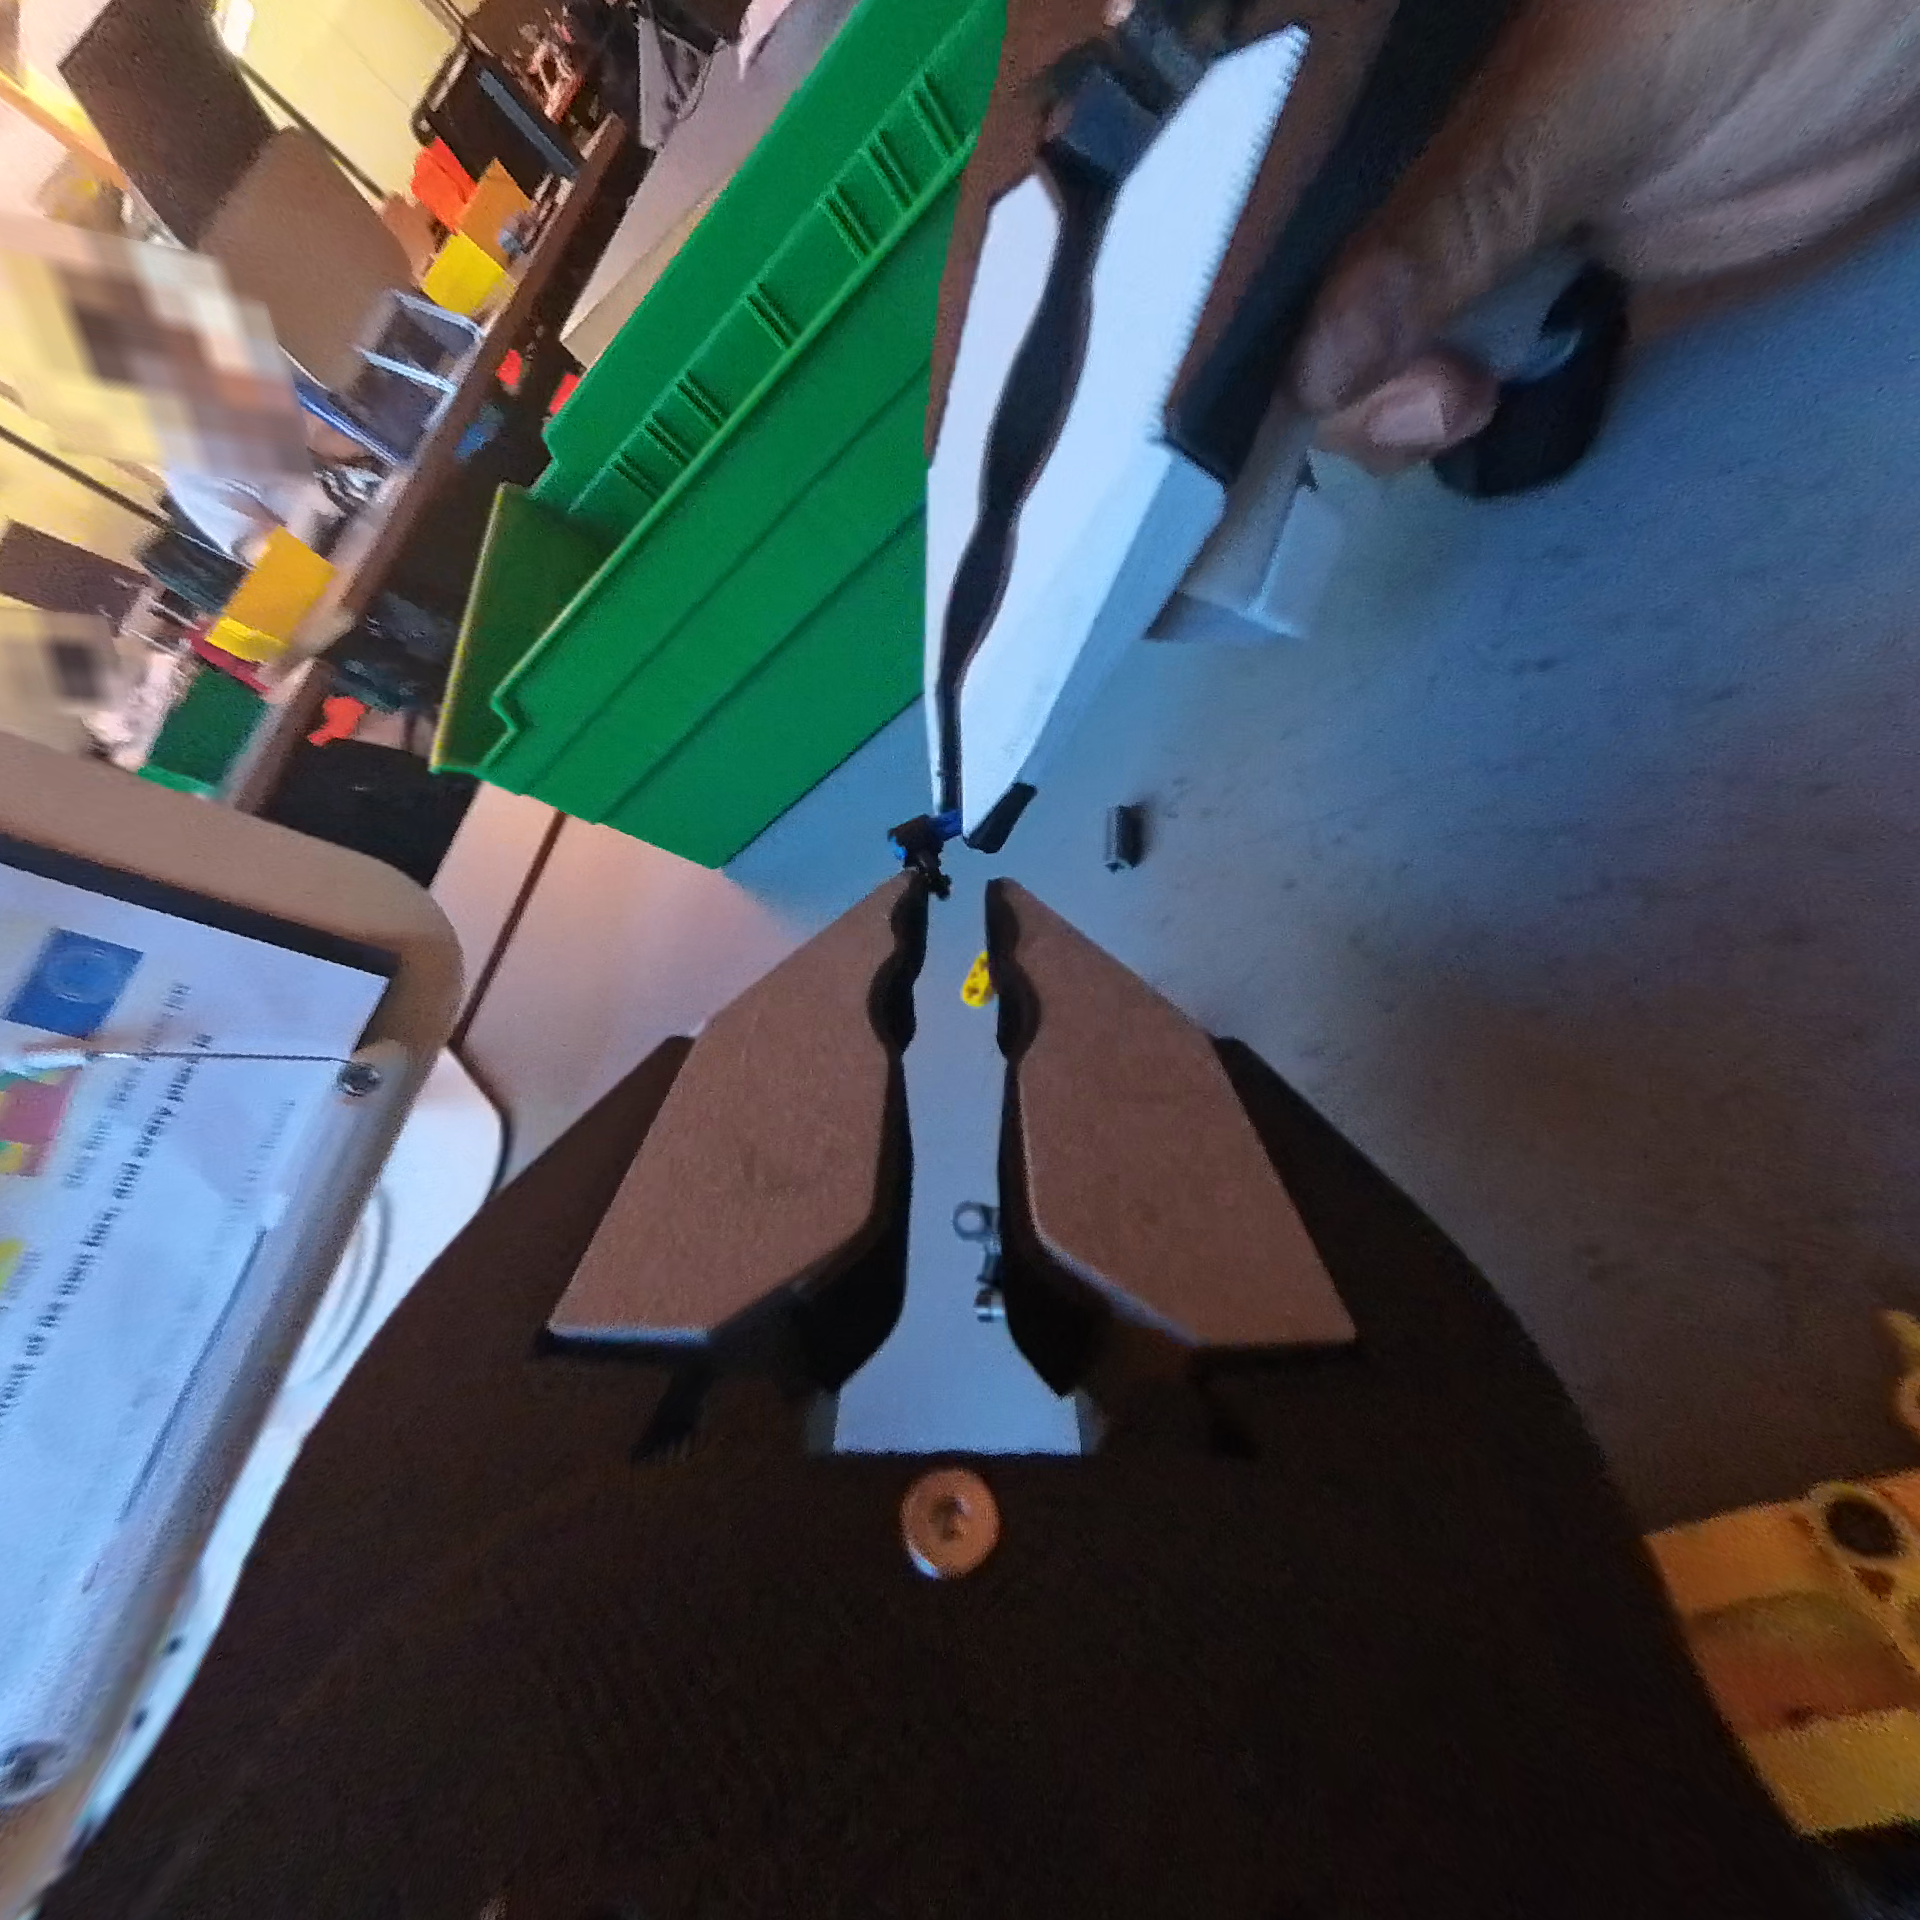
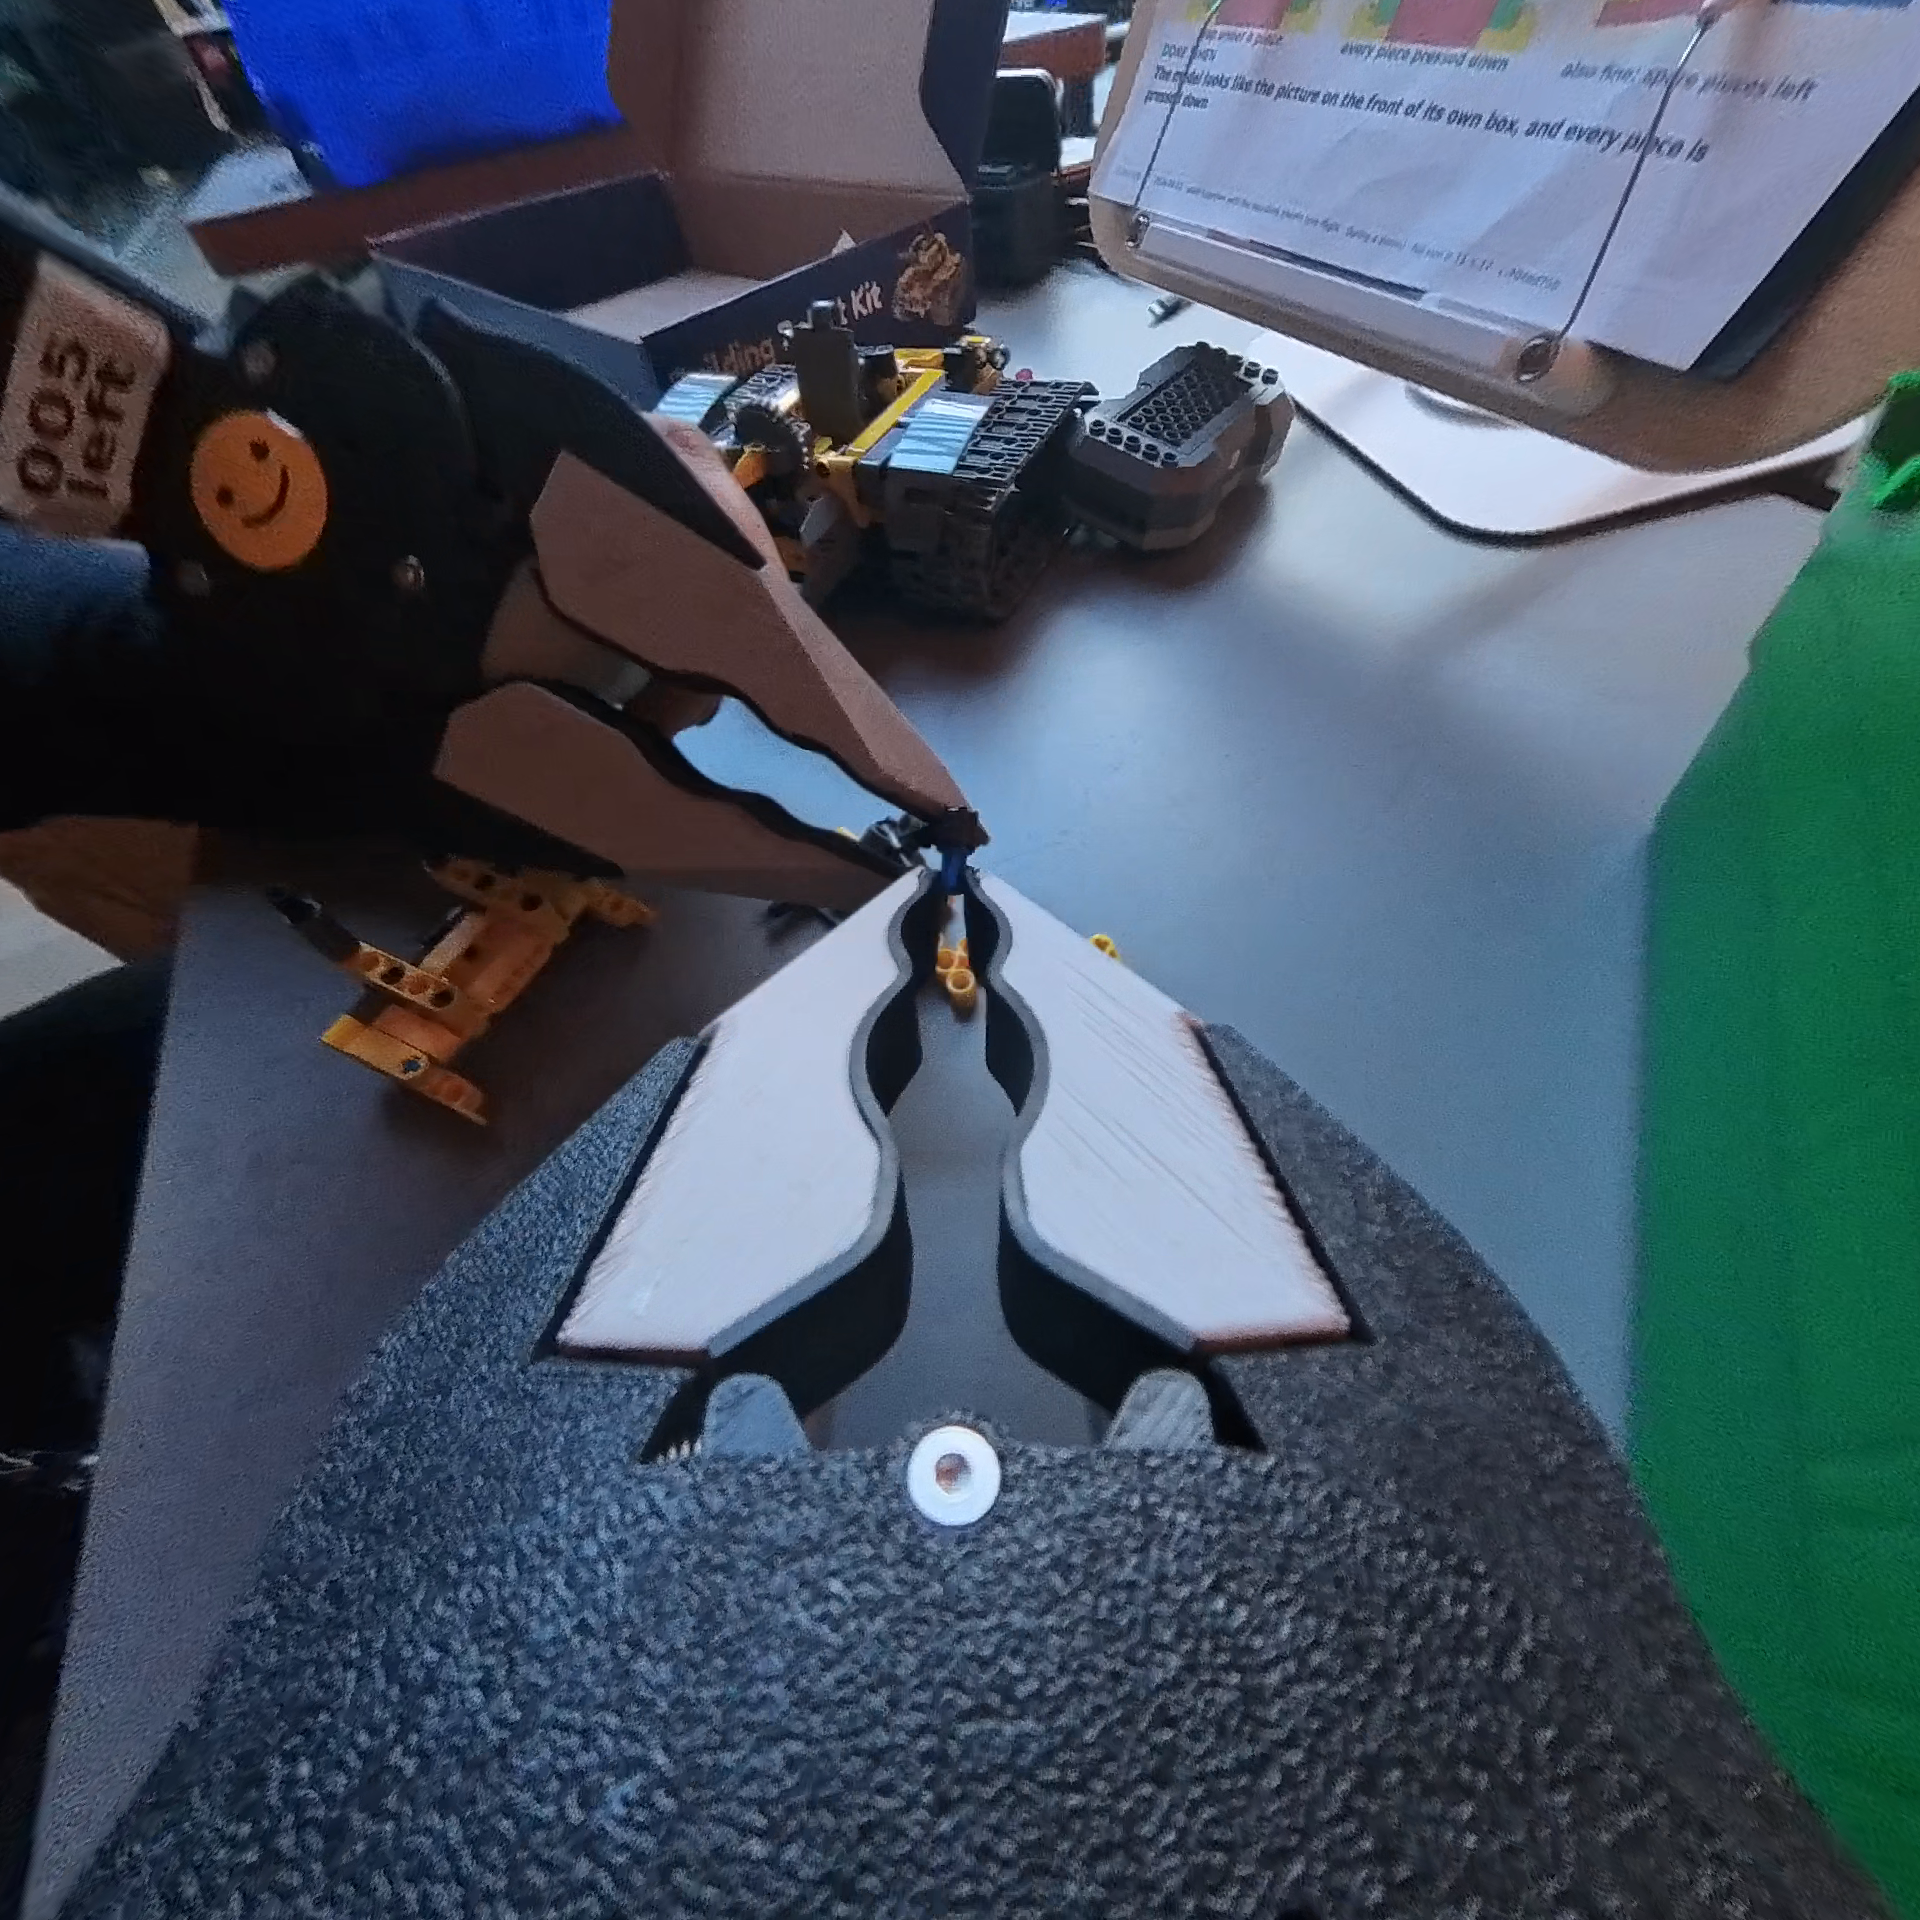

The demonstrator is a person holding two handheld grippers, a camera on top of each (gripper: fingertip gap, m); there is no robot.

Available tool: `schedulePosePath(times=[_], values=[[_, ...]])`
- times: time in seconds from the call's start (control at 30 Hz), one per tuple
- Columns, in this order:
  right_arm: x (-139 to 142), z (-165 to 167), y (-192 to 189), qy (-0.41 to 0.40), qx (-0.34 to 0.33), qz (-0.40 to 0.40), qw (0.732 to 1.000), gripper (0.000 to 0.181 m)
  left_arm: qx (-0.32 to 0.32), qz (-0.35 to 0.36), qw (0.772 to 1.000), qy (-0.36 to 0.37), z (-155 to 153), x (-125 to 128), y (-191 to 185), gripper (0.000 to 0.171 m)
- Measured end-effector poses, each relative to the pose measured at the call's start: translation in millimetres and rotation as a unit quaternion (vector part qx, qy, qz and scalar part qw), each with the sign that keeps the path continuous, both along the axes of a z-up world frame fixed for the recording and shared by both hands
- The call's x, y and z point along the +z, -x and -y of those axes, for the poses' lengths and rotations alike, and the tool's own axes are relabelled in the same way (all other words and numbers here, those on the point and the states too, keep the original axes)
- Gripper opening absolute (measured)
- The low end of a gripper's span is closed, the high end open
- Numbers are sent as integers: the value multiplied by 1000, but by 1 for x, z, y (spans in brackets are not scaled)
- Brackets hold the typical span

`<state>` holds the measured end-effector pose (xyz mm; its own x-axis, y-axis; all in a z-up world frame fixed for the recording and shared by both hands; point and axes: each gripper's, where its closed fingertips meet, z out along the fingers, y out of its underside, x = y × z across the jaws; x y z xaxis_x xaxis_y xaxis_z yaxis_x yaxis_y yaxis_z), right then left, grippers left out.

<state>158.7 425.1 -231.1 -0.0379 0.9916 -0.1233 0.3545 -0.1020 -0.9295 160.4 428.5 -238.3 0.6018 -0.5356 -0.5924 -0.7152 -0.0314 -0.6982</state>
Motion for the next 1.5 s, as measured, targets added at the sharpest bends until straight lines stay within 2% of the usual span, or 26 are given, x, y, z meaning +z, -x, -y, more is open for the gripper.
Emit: schedulePosePath(times=[0.2,0.33,0.43,0.73,0.9,1.13,1.23,1.37,1.5], values=[[-3,1,1,-97,-7,15,995,1,13,76,996,45,0,1,1,7],[-1,4,3,-143,-11,15,990,1,18,100,992,71,-1,-4,2,6],[-4,1,3,-133,-20,24,991,1,17,97,993,67,-1,-4,2,1],[-11,-1,4,-156,-29,45,986,1,38,56,996,63,-4,-10,4,1],[-19,-3,5,-210,-41,77,974,1,41,-3,998,46,-6,-16,6,2],[-22,-2,6,-303,-55,105,946,2,38,-3,998,59,-5,-16,7,1],[-25,0,-4,-278,-57,129,950,1,25,1,998,63,-2,-15,7,1],[-31,31,-39,-161,-6,168,972,22,-37,13,996,79,14,-12,-4,0],[-32,62,-87,-163,57,253,952,18,-134,10,984,118,43,-16,-30,1]])
